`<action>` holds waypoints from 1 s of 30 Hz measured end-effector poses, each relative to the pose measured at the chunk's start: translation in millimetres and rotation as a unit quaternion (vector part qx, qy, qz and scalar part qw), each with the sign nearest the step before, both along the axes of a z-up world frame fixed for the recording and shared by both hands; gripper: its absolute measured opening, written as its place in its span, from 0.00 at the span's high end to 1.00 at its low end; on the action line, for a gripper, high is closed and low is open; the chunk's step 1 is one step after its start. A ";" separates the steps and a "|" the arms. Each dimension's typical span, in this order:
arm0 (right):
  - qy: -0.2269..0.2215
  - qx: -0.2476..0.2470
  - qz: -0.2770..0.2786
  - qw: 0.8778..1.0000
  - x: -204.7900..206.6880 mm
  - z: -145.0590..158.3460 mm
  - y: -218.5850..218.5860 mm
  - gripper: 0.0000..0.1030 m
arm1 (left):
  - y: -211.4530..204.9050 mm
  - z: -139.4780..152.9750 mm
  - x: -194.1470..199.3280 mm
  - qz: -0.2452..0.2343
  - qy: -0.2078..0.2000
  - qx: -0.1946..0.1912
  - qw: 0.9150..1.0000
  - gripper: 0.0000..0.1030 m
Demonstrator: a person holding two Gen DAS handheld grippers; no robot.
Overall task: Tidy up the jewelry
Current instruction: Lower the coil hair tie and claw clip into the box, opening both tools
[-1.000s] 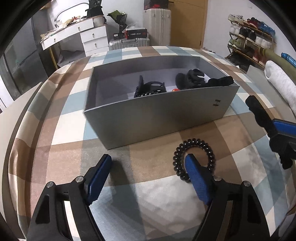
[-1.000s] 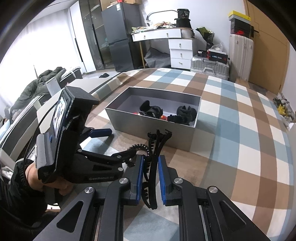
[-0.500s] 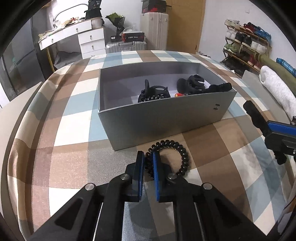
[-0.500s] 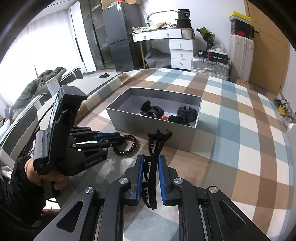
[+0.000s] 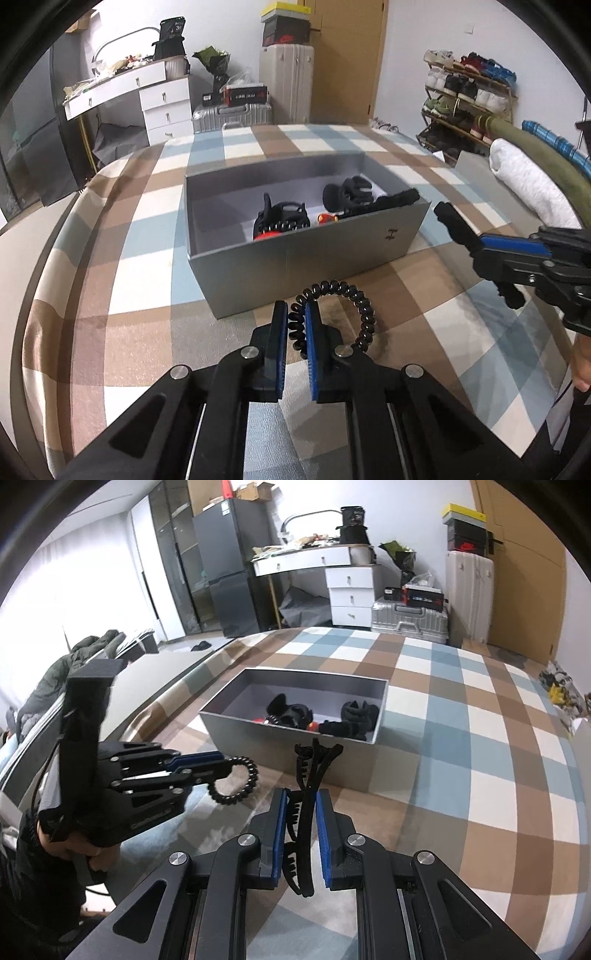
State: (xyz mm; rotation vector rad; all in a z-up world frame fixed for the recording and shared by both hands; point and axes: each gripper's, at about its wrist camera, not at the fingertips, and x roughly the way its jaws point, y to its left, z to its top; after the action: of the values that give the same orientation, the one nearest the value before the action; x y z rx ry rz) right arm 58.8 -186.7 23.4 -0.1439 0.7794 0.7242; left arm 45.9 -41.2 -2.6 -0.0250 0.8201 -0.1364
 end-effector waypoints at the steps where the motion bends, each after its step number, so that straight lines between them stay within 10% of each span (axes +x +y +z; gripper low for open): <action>1: -0.001 0.002 -0.003 1.000 0.5 0.5 -1.0 0.86 | 1.0 1.7 -0.4 0.000 -0.002 -0.003 1.000 0.95; 30: -0.027 0.063 -0.029 0.997 9.6 17.2 -11.4 0.85 | 22.0 31.4 -3.6 0.045 -0.073 -0.007 0.996 0.95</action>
State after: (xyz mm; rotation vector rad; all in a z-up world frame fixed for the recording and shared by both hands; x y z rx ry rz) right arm 68.4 -198.1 40.6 -0.0275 0.6813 0.7098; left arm 42.3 -19.2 28.8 -0.0654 0.6707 -0.0579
